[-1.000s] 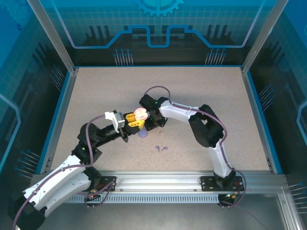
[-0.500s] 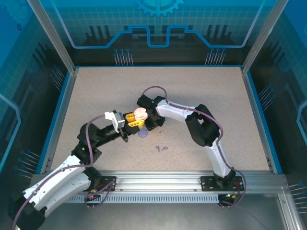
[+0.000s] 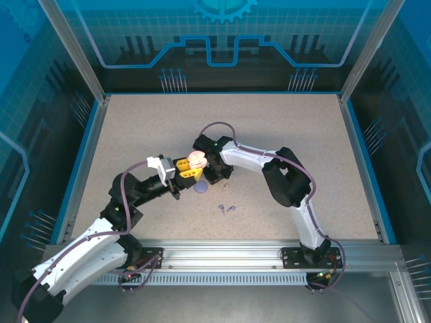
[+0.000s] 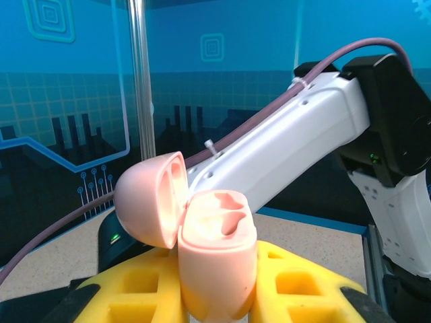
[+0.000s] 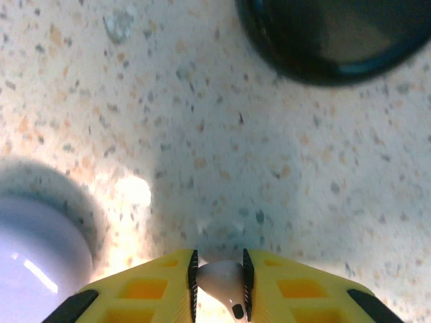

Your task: Insert the wireless bluetooth earbuds into the charging case

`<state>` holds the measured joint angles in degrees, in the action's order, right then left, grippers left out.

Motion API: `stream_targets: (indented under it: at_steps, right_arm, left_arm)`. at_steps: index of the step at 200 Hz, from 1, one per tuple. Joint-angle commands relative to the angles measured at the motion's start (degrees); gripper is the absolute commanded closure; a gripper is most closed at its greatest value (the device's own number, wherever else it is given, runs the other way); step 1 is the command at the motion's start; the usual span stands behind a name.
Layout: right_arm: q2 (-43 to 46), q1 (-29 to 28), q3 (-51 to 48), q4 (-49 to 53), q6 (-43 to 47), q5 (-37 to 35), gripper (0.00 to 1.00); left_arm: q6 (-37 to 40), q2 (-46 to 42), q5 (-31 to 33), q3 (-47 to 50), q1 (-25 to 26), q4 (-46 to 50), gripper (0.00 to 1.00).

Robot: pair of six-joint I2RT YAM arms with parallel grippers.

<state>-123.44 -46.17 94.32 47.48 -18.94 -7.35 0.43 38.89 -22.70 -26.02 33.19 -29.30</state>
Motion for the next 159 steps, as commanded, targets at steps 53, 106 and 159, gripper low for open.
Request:
stream_targets:
  at_steps: [53, 106, 159]
  right_arm:
    - [28.87, 2.40, -13.90, -11.53, 0.93, 2.70, 0.76]
    - [48.89, 3.35, -22.03, -21.46, 0.80, 7.04, 0.76]
    - [59.02, 2.05, -25.33, -31.37, -1.34, 14.55, 0.76]
  left_arm:
    - [-0.41, 1.96, 0.39, 0.97, 0.32, -3.30, 0.94]
    - [-3.01, 7.59, -0.70, 1.14, 0.45, -9.13, 0.95]
    - [-4.99, 13.51, -1.96, 0.83, 0.46, -14.99, 0.96]
